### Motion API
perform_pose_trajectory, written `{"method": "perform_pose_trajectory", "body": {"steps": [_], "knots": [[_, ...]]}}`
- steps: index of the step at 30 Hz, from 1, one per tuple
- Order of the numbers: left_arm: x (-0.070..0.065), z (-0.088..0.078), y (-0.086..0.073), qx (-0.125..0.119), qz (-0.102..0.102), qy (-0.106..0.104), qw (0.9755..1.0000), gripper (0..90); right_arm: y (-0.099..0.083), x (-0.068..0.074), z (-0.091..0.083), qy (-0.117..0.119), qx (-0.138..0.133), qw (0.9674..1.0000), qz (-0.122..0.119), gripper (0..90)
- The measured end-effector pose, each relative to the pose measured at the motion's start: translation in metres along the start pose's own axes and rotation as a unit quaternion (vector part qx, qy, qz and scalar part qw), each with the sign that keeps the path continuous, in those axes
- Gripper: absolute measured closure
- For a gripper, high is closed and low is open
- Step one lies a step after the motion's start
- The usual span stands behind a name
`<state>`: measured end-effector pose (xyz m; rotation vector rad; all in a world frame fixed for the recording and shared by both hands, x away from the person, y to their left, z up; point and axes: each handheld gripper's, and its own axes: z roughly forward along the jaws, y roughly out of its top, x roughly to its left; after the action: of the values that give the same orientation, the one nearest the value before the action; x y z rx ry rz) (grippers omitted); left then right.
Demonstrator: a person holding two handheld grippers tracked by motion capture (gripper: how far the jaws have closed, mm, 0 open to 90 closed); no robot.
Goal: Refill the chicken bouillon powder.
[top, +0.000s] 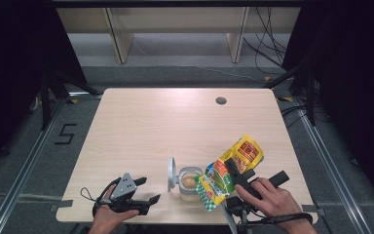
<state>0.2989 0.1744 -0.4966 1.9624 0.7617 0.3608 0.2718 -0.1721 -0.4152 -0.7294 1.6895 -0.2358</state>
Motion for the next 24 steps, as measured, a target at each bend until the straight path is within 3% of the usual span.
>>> {"method": "perform_pose_trajectory", "body": {"steps": [2, 8, 9, 10, 13, 15, 16, 19, 22, 24], "knots": [[0.0, 0.0, 0.0, 0.0, -0.006, 0.001, 1.0, 22.3, -0.001, 0.002, 0.0, -0.001, 0.001, 0.9999, 0.017, 54.8], [-0.001, 0.0, -0.001, -0.001, -0.013, 0.001, 0.9999, 22.3, -0.005, 0.002, 0.001, 0.004, -0.007, 0.9996, 0.026, 54.9], [-0.001, 0.0, -0.001, -0.001, -0.012, 0.001, 0.9999, 22.2, -0.005, 0.004, 0.0, 0.008, -0.005, 0.999, 0.043, 54.9], [-0.001, 0.0, -0.001, -0.001, -0.012, 0.001, 0.9999, 22.2, -0.006, 0.003, 0.001, 0.006, -0.011, 0.9993, 0.034, 54.9], [-0.001, 0.0, -0.001, -0.002, -0.013, 0.001, 0.9999, 22.3, -0.006, 0.004, 0.002, 0.008, -0.014, 0.999, 0.041, 55.0], [0.001, -0.001, 0.0, -0.001, -0.001, 0.001, 1.0, 22.3, -0.006, 0.004, 0.002, 0.009, -0.015, 0.9989, 0.043, 55.0], [0.001, -0.001, 0.0, -0.001, 0.001, 0.0, 1.0, 22.3, -0.005, 0.01, 0.003, 0.011, -0.026, 0.9951, 0.095, 55.1], [0.001, -0.001, 0.0, -0.001, 0.0, 0.001, 1.0, 22.3, -0.007, 0.009, 0.004, 0.015, -0.031, 0.9947, 0.097, 55.1], [0.001, -0.001, 0.0, -0.001, 0.0, 0.0, 1.0, 22.3, -0.009, 0.012, 0.004, 0.016, -0.032, 0.992, 0.121, 55.2], [0.001, -0.001, 0.0, -0.001, 0.0, 0.0, 1.0, 22.3, -0.011, 0.01, 0.005, 0.011, -0.043, 0.9924, 0.115, 55.3]]}}
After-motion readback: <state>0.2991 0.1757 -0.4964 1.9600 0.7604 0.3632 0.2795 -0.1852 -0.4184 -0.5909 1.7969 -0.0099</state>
